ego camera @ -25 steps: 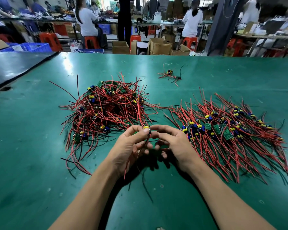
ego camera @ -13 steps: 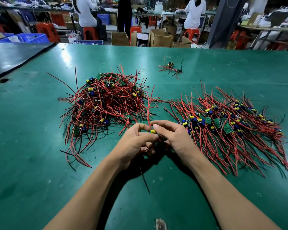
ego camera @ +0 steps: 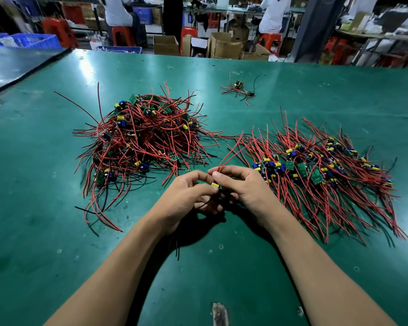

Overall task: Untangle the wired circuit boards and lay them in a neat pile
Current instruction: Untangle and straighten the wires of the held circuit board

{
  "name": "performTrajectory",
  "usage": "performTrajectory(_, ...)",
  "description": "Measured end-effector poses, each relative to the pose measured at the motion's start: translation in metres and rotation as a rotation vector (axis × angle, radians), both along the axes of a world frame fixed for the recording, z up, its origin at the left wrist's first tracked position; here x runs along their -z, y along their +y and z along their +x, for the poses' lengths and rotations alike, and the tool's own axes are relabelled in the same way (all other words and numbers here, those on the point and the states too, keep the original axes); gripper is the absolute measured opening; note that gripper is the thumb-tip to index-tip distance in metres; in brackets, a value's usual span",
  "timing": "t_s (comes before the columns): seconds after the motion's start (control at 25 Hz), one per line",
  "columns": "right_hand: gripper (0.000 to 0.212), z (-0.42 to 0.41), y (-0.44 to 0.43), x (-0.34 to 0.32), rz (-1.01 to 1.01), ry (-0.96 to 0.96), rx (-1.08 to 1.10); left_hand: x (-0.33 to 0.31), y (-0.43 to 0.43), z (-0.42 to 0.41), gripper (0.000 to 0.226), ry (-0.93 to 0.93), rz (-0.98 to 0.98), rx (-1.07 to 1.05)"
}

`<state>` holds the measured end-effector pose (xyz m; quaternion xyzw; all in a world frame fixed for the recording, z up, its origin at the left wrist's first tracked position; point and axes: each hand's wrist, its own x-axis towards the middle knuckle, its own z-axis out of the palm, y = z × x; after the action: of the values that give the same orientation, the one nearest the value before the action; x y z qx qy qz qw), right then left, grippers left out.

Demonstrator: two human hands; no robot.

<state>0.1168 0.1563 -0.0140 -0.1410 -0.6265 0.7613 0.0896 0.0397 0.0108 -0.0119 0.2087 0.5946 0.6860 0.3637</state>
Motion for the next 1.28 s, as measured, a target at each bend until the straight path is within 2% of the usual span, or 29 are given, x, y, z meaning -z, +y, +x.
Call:
performTrajectory(0.16,0.004,0.0,0.001,0.003,0.128,0.013,0.028,0.001,0.002,0.003,0.005,-0.021,0.018,-0.039)
performTrajectory(0.48,0.017,0.003,-0.001,-0.004,-0.044,-0.039,-0.112,0.0,0.003,0.006,0.02,-0.038,0.013,-0.055)
performTrajectory(0.68,0.018,0.002,-0.001,-0.004,-0.005,-0.041,-0.045,0.002,0.006,0.01,0.017,0.0,0.007,-0.104)
performTrajectory(0.88,0.029,0.001,-0.002,0.001,0.08,-0.061,-0.136,0.003,0.008,0.009,0.022,0.039,-0.039,-0.09)
performTrajectory(1.12,0.028,-0.002,-0.002,-0.001,0.038,-0.035,-0.026,0.001,0.008,0.005,0.018,0.02,-0.047,-0.097)
performTrajectory(1.28,0.033,-0.01,0.004,-0.003,-0.004,-0.075,0.191,-0.002,0.007,0.006,0.021,0.045,-0.063,-0.079)
